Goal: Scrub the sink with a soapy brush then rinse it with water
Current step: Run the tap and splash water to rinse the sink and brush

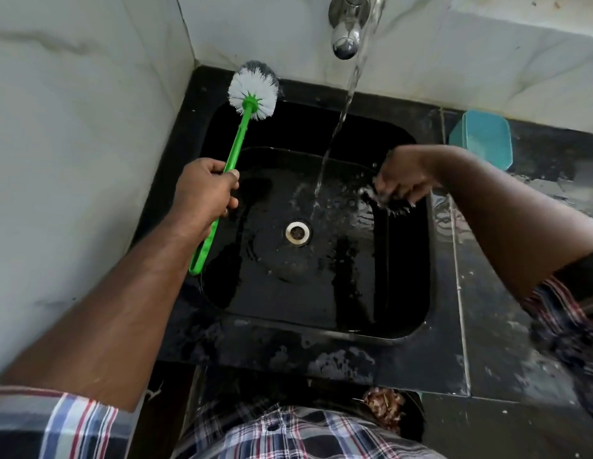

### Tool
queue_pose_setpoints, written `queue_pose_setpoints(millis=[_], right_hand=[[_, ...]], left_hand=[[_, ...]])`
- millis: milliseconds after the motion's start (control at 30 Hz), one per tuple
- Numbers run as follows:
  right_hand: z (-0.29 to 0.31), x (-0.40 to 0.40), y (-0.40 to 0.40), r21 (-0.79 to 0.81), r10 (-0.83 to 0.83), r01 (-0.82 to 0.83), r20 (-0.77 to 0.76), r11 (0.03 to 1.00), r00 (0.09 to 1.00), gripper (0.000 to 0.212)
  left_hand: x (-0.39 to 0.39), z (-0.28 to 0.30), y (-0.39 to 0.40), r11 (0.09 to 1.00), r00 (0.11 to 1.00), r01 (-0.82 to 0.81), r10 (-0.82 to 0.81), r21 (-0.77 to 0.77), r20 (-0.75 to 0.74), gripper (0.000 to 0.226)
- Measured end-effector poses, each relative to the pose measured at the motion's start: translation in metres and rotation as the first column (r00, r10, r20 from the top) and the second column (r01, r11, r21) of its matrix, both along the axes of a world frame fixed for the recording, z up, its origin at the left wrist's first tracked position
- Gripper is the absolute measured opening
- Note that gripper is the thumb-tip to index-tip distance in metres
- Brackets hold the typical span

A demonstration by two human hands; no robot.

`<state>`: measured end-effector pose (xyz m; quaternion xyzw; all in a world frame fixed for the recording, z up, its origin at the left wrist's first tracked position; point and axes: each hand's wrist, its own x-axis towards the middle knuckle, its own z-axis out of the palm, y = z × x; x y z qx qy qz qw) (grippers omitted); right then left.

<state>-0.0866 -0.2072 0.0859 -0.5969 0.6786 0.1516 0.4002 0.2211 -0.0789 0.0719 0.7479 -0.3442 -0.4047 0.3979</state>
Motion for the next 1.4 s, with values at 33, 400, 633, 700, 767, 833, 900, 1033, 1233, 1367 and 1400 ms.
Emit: queue_pose_setpoints(millis=[33, 400, 633, 700, 767, 833, 900, 1033, 1233, 1367, 1400], right_hand=[[-0.002, 0.000, 0.006, 0.062, 0.113, -0.108, -0.096, 0.992, 0.989, 0.016], [-0.020, 0.085, -0.015, 0.637, -0.717, 0.571, 0.688, 0.518, -0.116, 0.025], [-0.015, 0.089, -0.019, 0.810, -0.649, 0.379, 0.586, 0.448, -0.485, 0.017], [-0.011, 0.082, -0.017, 0.779, -0.678, 0.342, 0.626, 0.526, -0.384, 0.014], [-0.007, 0.076, -0.016, 0.678, -0.682, 0.343, 0.719, 0.650, -0.130, 0.012], [-0.007, 0.075, -0.008, 0.537, -0.620, 0.327, 0.740, 0.777, 0.259, 0.012], [-0.014, 0.074, 0.007, 0.443, -0.502, 0.259, 0.617, 0.858, 0.606, 0.022], [-0.041, 0.076, 0.045, 0.427, -0.338, 0.145, 0.421, 0.892, 0.842, 0.027], [-0.062, 0.072, 0.045, 0.414, -0.534, 0.344, 0.556, 0.843, 0.637, 0.029], [-0.047, 0.075, 0.016, 0.447, -0.644, 0.511, 0.697, 0.734, 0.316, 0.023], [-0.043, 0.076, 0.009, 0.481, -0.666, 0.544, 0.717, 0.688, 0.208, 0.022]], left_hand=[[0.000, 0.000, 0.000, 1.000, 1.000, 0.003, -0.003, -0.001, -0.003, 0.002], [0.003, 0.002, 0.006, 1.000, 1.000, -0.005, 0.005, -0.005, 0.016, 0.013], [0.019, -0.003, 0.013, 1.000, 1.000, -0.014, 0.014, -0.009, 0.020, 0.011], [0.019, -0.003, 0.014, 1.000, 1.000, -0.015, 0.015, -0.013, 0.013, 0.013], [0.019, -0.002, 0.015, 1.000, 1.000, -0.015, 0.016, -0.017, 0.011, 0.017], [0.021, -0.001, 0.016, 1.000, 1.000, -0.015, 0.015, -0.016, 0.025, 0.019], [0.022, -0.001, 0.017, 1.000, 1.000, -0.019, 0.020, -0.020, 0.020, 0.018], [0.022, -0.003, 0.015, 1.000, 1.000, -0.022, 0.023, -0.020, 0.014, 0.007], [0.025, -0.008, 0.015, 0.999, 0.999, -0.032, 0.033, -0.014, 0.013, 0.011], [0.025, -0.008, 0.016, 0.999, 0.999, -0.036, 0.036, -0.010, 0.011, 0.012], [0.024, -0.008, 0.016, 0.999, 0.999, -0.037, 0.037, -0.010, 0.013, 0.014]])
